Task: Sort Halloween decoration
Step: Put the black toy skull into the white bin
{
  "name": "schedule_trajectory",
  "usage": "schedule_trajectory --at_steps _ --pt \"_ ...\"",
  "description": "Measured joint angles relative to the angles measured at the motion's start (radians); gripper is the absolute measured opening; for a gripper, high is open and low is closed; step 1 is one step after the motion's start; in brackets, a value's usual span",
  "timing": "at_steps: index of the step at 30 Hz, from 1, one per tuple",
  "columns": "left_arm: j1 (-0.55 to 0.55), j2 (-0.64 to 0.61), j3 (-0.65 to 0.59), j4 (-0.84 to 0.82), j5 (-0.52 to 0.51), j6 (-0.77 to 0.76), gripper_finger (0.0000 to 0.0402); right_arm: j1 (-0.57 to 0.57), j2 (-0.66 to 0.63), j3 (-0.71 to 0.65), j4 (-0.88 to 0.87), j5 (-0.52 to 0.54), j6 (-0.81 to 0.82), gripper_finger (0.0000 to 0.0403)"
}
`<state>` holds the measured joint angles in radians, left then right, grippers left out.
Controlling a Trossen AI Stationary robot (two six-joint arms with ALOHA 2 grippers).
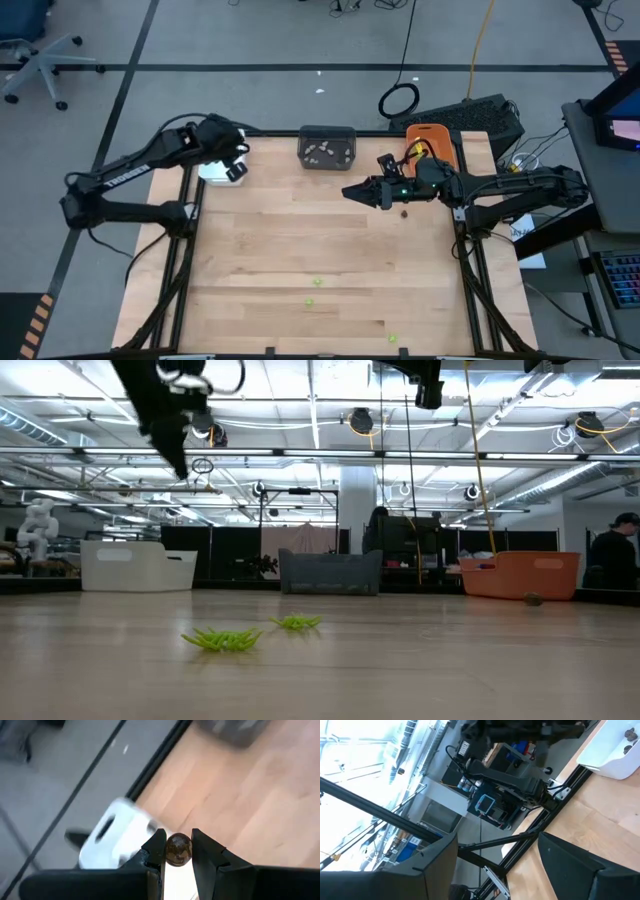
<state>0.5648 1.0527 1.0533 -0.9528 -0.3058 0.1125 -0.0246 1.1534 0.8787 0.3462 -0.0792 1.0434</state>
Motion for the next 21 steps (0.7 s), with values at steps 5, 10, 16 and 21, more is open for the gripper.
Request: schedule_trajectory --at_steps 5,10,16,21 --pt "0.112 0.006 -0.102 0.004 -0.014 -0.002 0.006 0.0 0.0 0.0 0.0 0.0 0.01 0.026" --pt "0.19 0.006 -0.202 0.076 -0.014 -0.002 0.0062 0.0 0.0 0.0 0.0 0.002 0.01 0.026" --pt "0.23 0.005 -0.282 0.136 -0.014 -0.002 0.0067 0.0 0.0 0.0 0.0 0.008 0.01 0.026" --pt "0.241 0.005 -0.313 0.165 -0.013 -0.002 0.0068 0.0 0.0 0.0 0.0 0.034 0.01 0.026"
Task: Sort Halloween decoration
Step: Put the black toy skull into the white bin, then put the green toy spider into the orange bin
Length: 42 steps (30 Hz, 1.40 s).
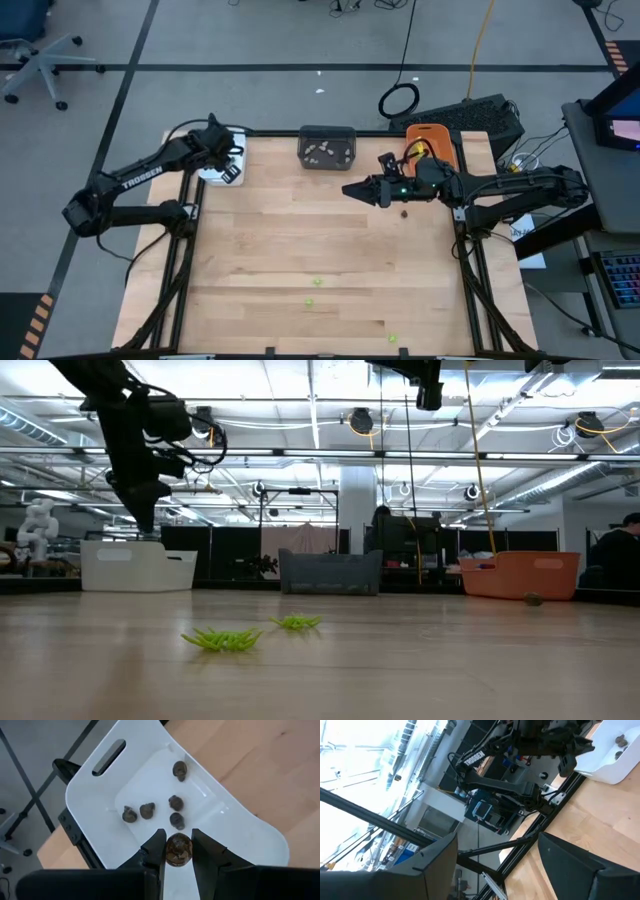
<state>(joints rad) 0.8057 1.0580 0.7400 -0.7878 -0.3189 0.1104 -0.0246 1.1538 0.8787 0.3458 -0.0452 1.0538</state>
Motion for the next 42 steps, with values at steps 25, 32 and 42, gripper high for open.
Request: schedule_trajectory --at_steps 25,32,42 --pt "0.036 0.048 -0.06 0.077 0.03 -0.001 0.0068 0.0 0.0 0.0 -0.024 0.042 0.004 0.026" --pt "0.054 0.11 -0.06 0.068 0.079 -0.024 0.0099 0.004 0.001 -0.001 -0.118 0.137 0.005 0.026" --pt "0.049 0.045 0.009 -0.068 0.084 -0.132 0.018 0.088 0.003 -0.001 -0.212 0.19 -0.087 0.026"
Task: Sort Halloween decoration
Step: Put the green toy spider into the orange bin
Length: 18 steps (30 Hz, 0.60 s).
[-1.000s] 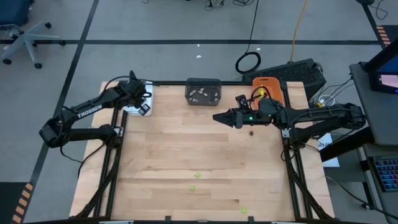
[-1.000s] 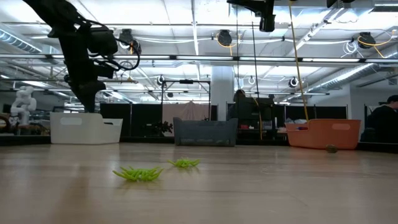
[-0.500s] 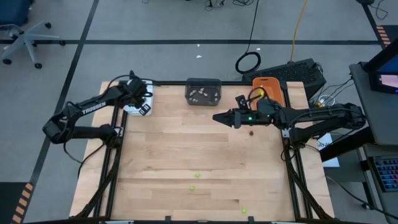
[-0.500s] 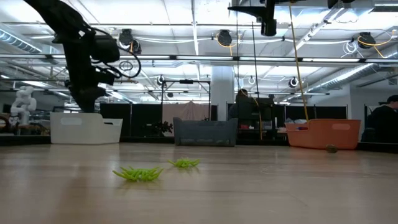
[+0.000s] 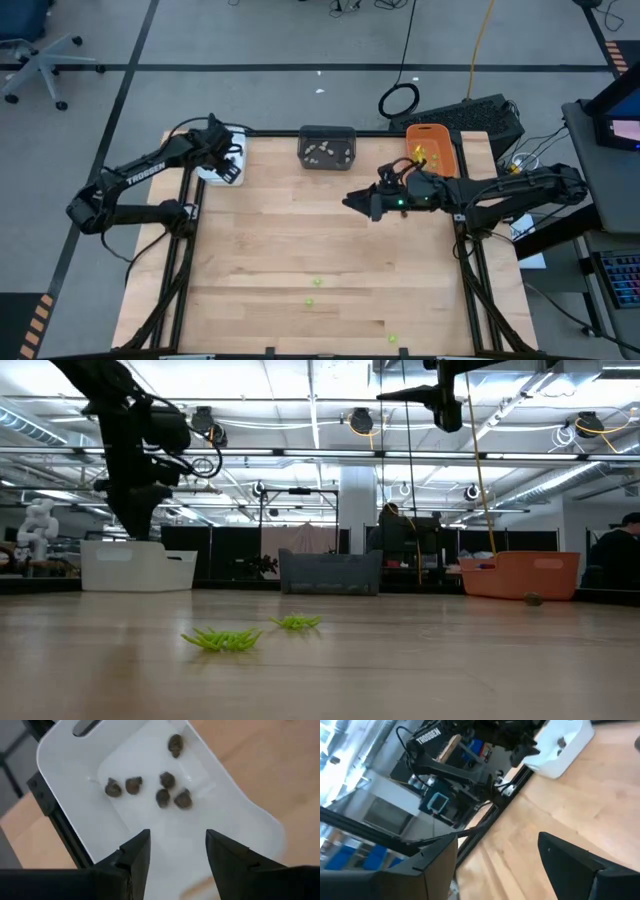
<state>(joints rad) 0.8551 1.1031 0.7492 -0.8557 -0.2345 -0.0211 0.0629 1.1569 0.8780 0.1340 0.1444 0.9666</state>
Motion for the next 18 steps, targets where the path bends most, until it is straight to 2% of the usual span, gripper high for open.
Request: schedule_trajectory --at_steps 2,4,9,12,14,18 --pt "0.0 -0.014 0.038 -0.071 0.055 -0.026 0.0182 0.019 0.005 0.0 0.003 0.017 -0.043 0.026" --pt "0.0 -0.031 0.078 -0.113 0.168 -0.07 0.0182 0.033 0.014 0.0 -0.003 0.017 -0.072 0.026" --pt "-0.021 -0.119 0.109 -0.091 0.579 -0.206 0.0182 0.051 0.054 0.0 -0.031 0.007 -0.11 0.026" --pt "-0.079 -0.2 0.109 -0.026 0.818 -0.211 0.0182 0.064 0.091 0.0 -0.035 -0.035 -0.166 0.0258" --pt "-0.143 -0.264 0.116 0.005 0.875 -0.249 0.0182 0.074 0.118 0.0 -0.036 -0.06 -0.211 0.0251" --pt "-0.308 -0.377 0.152 0.04 0.826 -0.288 0.0182 0.095 0.18 0.0 -0.039 -0.105 -0.29 0.023"
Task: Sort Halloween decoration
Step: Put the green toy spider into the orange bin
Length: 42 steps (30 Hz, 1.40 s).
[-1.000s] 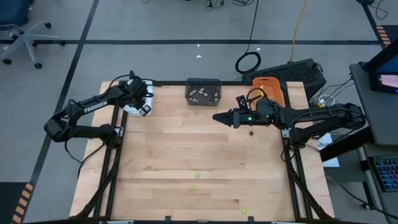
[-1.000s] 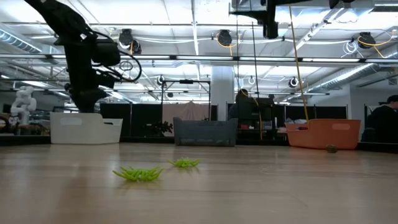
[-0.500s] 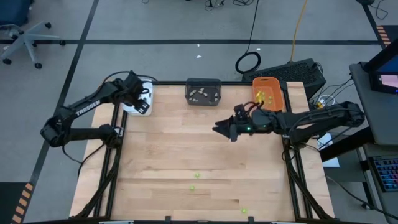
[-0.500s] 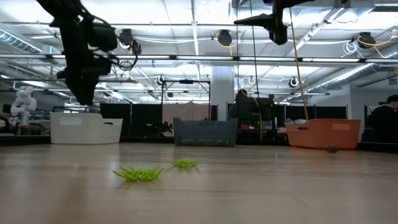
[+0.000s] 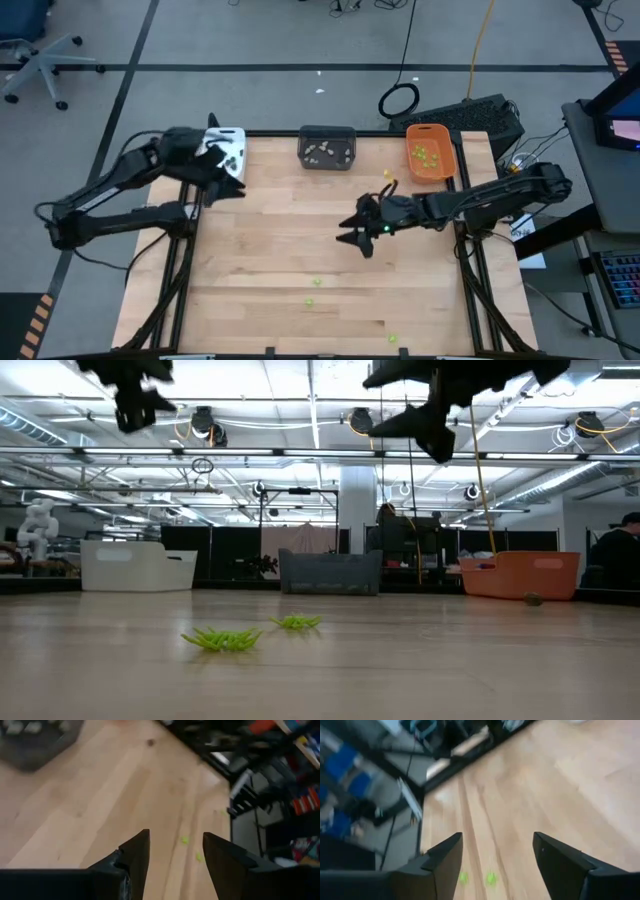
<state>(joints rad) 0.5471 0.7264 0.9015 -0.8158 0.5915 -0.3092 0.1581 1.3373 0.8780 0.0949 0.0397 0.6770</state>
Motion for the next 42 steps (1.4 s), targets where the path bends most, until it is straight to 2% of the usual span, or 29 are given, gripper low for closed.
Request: schedule_trajectory --at_steps 3,6,10,14,18,22,26,33,37,42 --pt "-0.126 -0.051 0.025 0.0 -0.067 0.014 0.0182 0.018 0.054 0.0 -0.001 -0.038 -0.039 0.0211" --pt "-0.258 -0.067 0.059 0.023 -0.077 0.1 0.0182 0.041 0.109 0.0 0.004 -0.072 -0.072 0.0194" --pt "-0.406 -0.055 0.076 0.078 -0.206 0.114 0.0182 0.076 0.181 0.0 0.029 -0.094 -0.091 0.018" --pt "-0.509 -0.006 0.076 0.076 -0.254 0.113 0.0182 0.118 0.262 0.0 0.141 -0.073 -0.032 0.0177" --pt "-0.58 0.054 0.075 0.079 -0.3 0.115 0.0182 0.145 0.338 0.001 0.27 -0.066 -0.016 0.0181" --pt "-0.631 0.102 0.075 0.085 -0.328 0.114 0.0182 0.175 0.403 0.002 0.325 -0.062 -0.084 0.0178" --pt "-0.696 0.145 0.075 0.031 -0.384 0.111 0.0182 0.202 0.459 0.002 0.343 -0.041 -0.113 0.0165" --pt "-0.813 0.207 0.075 0.013 -0.475 0.13 0.0182 0.225 0.497 0.002 0.332 0.013 -0.274 0.0144" --pt "-0.864 0.258 0.075 0.014 -0.488 0.058 0.0182 0.215 0.496 0.002 0.308 0.046 -0.368 0.0135" --pt "-0.906 0.348 0.075 0.02 -0.488 0.055 0.0182 0.199 0.496 0.002 0.313 0.04 -0.434 0.013"
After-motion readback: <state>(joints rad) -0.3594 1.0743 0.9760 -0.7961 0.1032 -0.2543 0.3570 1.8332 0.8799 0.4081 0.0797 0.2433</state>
